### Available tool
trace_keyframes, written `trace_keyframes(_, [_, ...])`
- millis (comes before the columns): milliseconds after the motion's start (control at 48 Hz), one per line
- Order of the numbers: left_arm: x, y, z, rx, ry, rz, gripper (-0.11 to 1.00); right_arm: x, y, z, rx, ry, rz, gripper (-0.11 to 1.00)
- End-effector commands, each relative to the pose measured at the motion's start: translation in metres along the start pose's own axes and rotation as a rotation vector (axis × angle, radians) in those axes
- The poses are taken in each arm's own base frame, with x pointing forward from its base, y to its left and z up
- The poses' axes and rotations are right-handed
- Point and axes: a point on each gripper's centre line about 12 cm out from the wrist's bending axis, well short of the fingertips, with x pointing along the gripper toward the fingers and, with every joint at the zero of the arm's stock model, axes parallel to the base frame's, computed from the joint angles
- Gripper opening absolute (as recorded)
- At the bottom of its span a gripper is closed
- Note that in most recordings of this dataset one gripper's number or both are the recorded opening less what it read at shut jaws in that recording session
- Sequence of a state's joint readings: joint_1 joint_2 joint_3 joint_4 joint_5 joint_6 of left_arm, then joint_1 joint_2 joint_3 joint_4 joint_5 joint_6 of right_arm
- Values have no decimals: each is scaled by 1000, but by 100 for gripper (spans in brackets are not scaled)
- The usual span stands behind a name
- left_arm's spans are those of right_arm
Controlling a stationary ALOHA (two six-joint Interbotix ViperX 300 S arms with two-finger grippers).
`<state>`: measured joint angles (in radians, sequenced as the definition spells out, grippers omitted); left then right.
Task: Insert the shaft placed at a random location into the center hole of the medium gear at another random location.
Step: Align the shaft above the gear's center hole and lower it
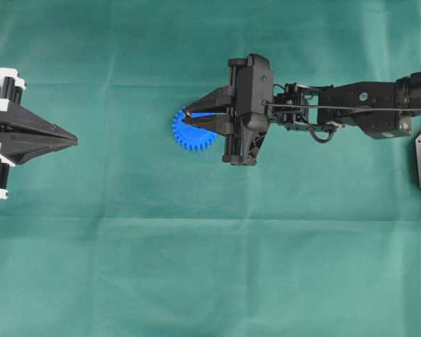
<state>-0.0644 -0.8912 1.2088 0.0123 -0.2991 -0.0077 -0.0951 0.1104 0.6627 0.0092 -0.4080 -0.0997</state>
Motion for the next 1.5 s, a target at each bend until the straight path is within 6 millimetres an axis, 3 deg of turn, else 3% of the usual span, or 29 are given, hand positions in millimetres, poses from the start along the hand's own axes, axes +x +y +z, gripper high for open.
trace_keyframes(0, [2, 1, 4, 4, -9, 2, 0, 0, 0, 8, 0, -22, 0, 14])
trace_keyframes(479, [2, 1, 3, 4, -6, 2, 0, 12, -2, -15, 11, 30, -9, 14])
trace_keyframes(729, [2, 1, 3, 3, -6, 2, 0, 11, -4, -12, 9, 9, -14, 14])
trace_keyframes(1021, [1, 1, 3, 3, -8, 2, 0, 0, -8, 8, 0, -39, -22, 14])
trace_keyframes(1480, [1, 2, 3, 7, -6, 9, 0, 2, -8, -9, 4, -7, -24, 14])
